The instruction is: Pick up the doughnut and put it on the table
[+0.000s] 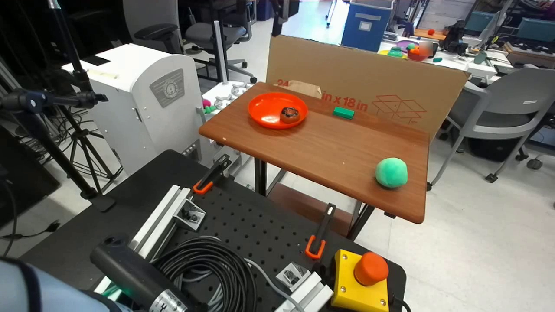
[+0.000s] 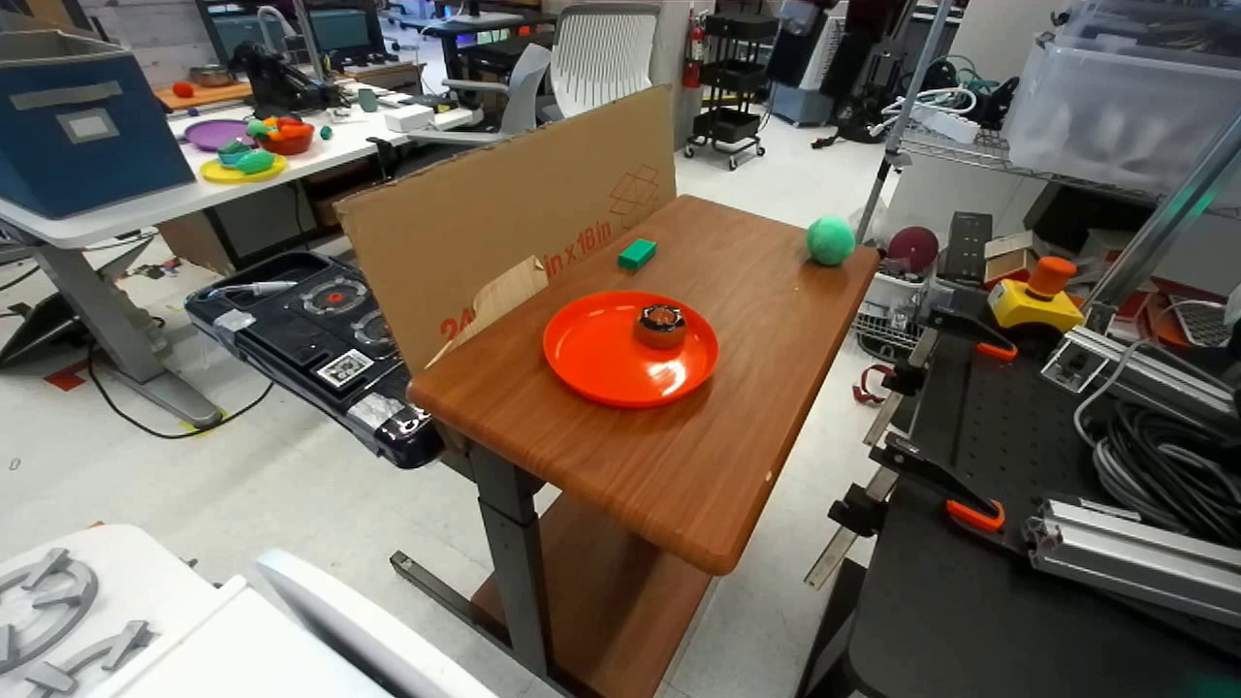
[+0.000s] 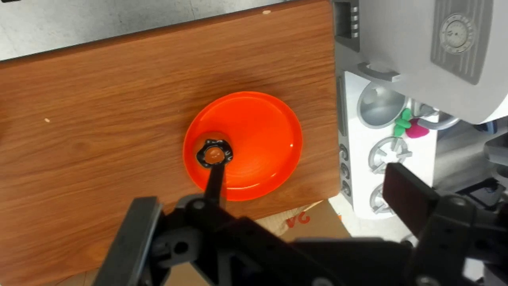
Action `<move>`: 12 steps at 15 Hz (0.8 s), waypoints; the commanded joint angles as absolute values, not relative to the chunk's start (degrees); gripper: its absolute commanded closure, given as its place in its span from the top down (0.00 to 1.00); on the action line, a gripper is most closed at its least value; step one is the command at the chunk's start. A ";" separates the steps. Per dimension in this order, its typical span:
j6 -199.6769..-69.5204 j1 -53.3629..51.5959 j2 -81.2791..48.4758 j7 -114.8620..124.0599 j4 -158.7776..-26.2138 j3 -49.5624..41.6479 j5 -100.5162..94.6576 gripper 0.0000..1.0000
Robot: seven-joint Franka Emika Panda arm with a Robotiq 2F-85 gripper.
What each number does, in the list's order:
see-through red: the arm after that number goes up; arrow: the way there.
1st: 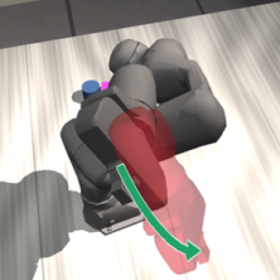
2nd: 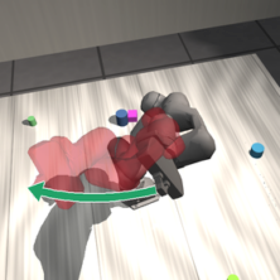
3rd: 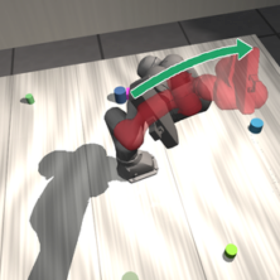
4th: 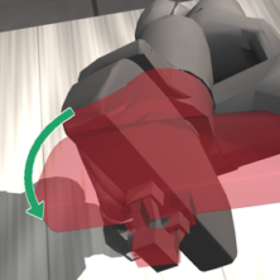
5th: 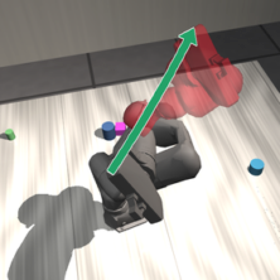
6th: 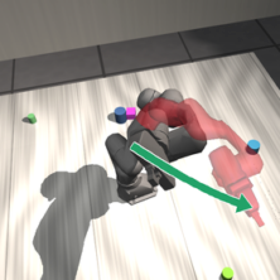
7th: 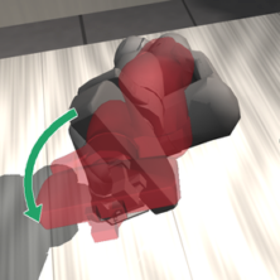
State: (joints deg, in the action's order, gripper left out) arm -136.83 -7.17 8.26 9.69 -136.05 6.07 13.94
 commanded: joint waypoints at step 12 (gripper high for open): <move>-131.02 -8.06 -32.05 17.95 -105.09 2.41 -1.52 1.00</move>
